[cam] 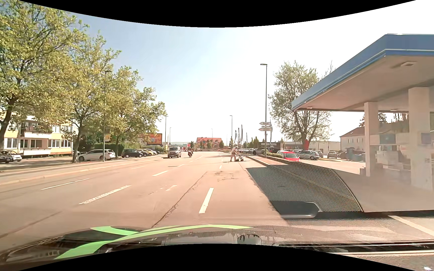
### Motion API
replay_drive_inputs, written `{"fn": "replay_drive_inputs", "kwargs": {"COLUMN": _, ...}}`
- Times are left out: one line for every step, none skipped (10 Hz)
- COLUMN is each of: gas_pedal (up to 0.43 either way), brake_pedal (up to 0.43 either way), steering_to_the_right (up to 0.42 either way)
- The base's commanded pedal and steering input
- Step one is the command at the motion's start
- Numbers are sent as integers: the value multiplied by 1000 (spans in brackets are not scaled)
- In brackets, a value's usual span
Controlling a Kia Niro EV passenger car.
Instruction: Follow the waypoints while adhering to traffic rules and regulations
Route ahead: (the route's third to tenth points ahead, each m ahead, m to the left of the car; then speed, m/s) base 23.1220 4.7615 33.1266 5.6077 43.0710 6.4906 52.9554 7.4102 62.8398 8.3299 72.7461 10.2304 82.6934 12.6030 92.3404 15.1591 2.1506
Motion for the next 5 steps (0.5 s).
{"fn": "replay_drive_inputs", "kwargs": {"gas_pedal": 0, "brake_pedal": 128, "steering_to_the_right": 7}}
{"fn": "replay_drive_inputs", "kwargs": {"gas_pedal": 0, "brake_pedal": 128, "steering_to_the_right": 6}}
{"fn": "replay_drive_inputs", "kwargs": {"gas_pedal": 0, "brake_pedal": 128, "steering_to_the_right": 6}}
{"fn": "replay_drive_inputs", "kwargs": {"gas_pedal": 0, "brake_pedal": 128, "steering_to_the_right": 6}}
{"fn": "replay_drive_inputs", "kwargs": {"gas_pedal": 0, "brake_pedal": 128, "steering_to_the_right": 5}}
